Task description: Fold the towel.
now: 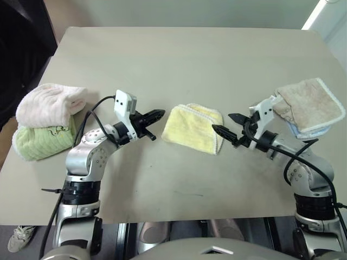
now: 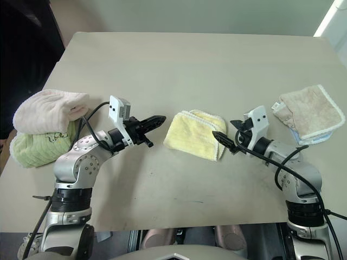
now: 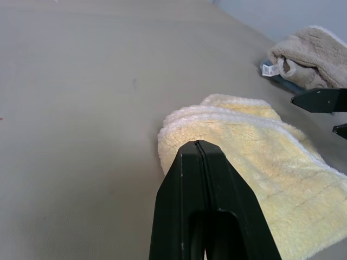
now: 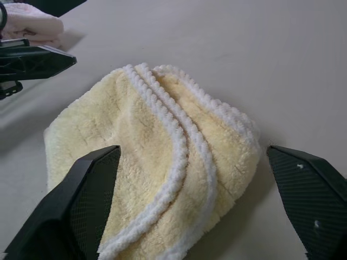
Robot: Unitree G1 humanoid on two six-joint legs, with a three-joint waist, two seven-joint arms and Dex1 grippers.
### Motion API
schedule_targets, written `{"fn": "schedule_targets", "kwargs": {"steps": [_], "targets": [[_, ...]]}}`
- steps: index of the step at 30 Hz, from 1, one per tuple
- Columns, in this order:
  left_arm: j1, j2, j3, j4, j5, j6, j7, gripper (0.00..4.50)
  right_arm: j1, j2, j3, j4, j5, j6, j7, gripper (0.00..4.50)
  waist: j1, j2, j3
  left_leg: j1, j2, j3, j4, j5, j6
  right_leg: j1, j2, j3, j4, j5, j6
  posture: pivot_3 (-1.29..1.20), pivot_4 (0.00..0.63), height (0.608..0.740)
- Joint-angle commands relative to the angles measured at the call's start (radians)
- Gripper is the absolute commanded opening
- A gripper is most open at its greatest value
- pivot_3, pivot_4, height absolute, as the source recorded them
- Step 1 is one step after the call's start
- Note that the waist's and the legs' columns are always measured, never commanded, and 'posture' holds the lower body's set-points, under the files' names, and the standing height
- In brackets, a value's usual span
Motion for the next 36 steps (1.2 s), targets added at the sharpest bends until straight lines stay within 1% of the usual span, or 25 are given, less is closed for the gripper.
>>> {"fn": "schedule_targets", "kwargs": {"steps": [1,5,12,18,25,32,34,35,36], "targets": [[0.001,-0.002,0.023,-0.025,-0.02,0.009,0.009,0.0,-0.006,-0.007,-0.037,-0.015,0.019,-0.007,-0.005,4.43,0.0,0.0,0.0,0.0,0.0,0.0,0.0,0.0,0.0,0.0,0.0,0.0,0.0,0.0,0.0,0.0,0.15,0.74],[0.0,0.001,0.026,-0.012,-0.024,0.019,0.01,0.0,-0.017,0.004,-0.056,-0.002,0.031,0.006,-0.032,4.43,0.0,0.0,0.0,0.0,0.0,0.0,0.0,0.0,0.0,0.0,0.0,0.0,0.0,0.0,0.0,0.0,0.15,0.74],[-0.006,0.007,0.025,-0.002,-0.03,0.033,0.003,0.0,-0.011,0.007,-0.063,-0.014,0.06,0.032,-0.034,4.43,0.0,0.0,0.0,0.0,0.0,0.0,0.0,0.0,0.0,0.0,0.0,0.0,0.0,0.0,0.0,0.0,0.15,0.74],[-0.013,0.01,0.024,0.006,-0.036,0.033,0.004,0.0,-0.012,0.035,-0.078,-0.015,0.113,0.082,-0.062,4.43,0.0,0.0,0.0,0.0,0.0,0.0,0.0,0.0,0.0,0.0,0.0,0.0,0.0,0.0,0.0,0.0,0.15,0.74],[-0.013,0.023,0.006,0.012,-0.041,0.048,-0.035,0.0,-0.014,0.04,-0.088,-0.015,0.138,0.105,-0.08,4.43,0.0,0.0,0.0,0.0,0.0,0.0,0.0,0.0,0.0,0.0,0.0,0.0,0.0,0.0,0.0,0.0,0.15,0.74],[-0.034,0.02,0.032,0.036,-0.064,0.061,-0.04,0.0,-0.017,0.038,-0.104,0.002,0.143,0.116,-0.099,4.43,0.0,0.0,0.0,0.0,0.0,0.0,0.0,0.0,0.0,0.0,0.0,0.0,0.0,0.0,0.0,0.0,0.15,0.74],[-0.038,0.018,0.032,0.038,-0.075,0.074,-0.044,0.38,-0.017,0.038,-0.11,0.003,0.144,0.116,-0.101,4.5,0.0,0.0,0.0,0.0,0.0,0.0,0.0,0.0,0.0,0.0,0.0,0.0,0.0,0.0,0.0,0.0,0.15,0.74],[-0.04,0.025,0.023,0.041,-0.078,0.086,-0.06,0.62,-0.019,0.037,-0.113,0.005,0.144,0.117,-0.102,4.5,0.0,0.0,0.0,0.0,0.0,0.0,0.0,0.0,0.0,0.0,0.0,0.0,0.0,0.0,0.0,0.0,0.15,0.74],[-0.042,0.03,0.017,0.042,-0.079,0.094,-0.071,0.96,-0.021,0.037,-0.114,0.006,0.144,0.118,-0.102,4.5,0.0,0.0,0.0,0.0,0.0,0.0,0.0,0.0,0.0,0.0,0.0,0.0,0.0,0.0,0.0,0.0,0.15,0.74]]}}
